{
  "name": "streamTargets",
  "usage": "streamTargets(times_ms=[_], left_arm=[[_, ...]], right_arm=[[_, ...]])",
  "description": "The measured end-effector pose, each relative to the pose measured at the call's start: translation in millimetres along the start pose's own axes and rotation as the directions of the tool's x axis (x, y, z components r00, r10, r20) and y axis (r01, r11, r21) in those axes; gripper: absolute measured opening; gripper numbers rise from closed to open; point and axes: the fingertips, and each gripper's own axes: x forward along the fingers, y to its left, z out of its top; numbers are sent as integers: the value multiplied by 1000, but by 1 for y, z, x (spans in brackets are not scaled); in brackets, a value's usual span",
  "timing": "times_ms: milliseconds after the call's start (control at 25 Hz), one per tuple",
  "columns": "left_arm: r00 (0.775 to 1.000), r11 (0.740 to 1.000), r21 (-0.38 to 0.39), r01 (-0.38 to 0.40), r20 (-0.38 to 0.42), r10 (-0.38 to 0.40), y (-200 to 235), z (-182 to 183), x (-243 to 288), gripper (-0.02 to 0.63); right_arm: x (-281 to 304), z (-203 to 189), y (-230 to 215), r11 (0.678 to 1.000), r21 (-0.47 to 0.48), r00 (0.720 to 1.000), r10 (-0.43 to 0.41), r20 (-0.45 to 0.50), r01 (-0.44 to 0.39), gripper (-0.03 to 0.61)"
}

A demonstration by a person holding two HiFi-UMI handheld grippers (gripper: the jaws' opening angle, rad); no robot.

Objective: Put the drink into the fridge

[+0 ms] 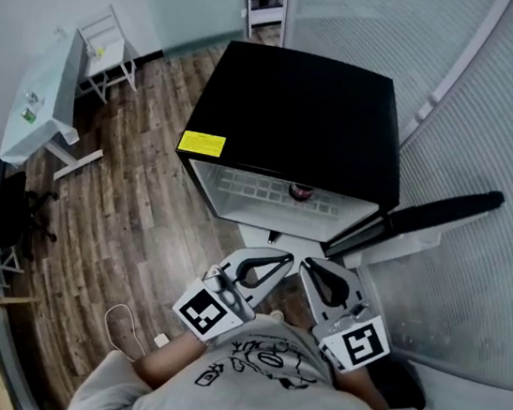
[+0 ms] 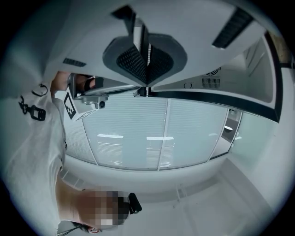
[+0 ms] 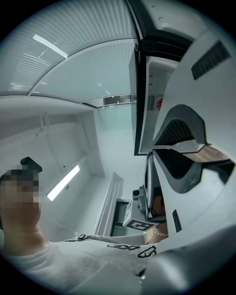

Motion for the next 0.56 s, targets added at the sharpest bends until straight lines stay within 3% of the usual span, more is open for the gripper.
streamTargets(times_ms=[560], left_arm=[[1000,1000,-13,-24,-2,24,10,2,-2,0]], right_arm=[[6,2,-1,1000,-15,1000,15,-10,-15,51]])
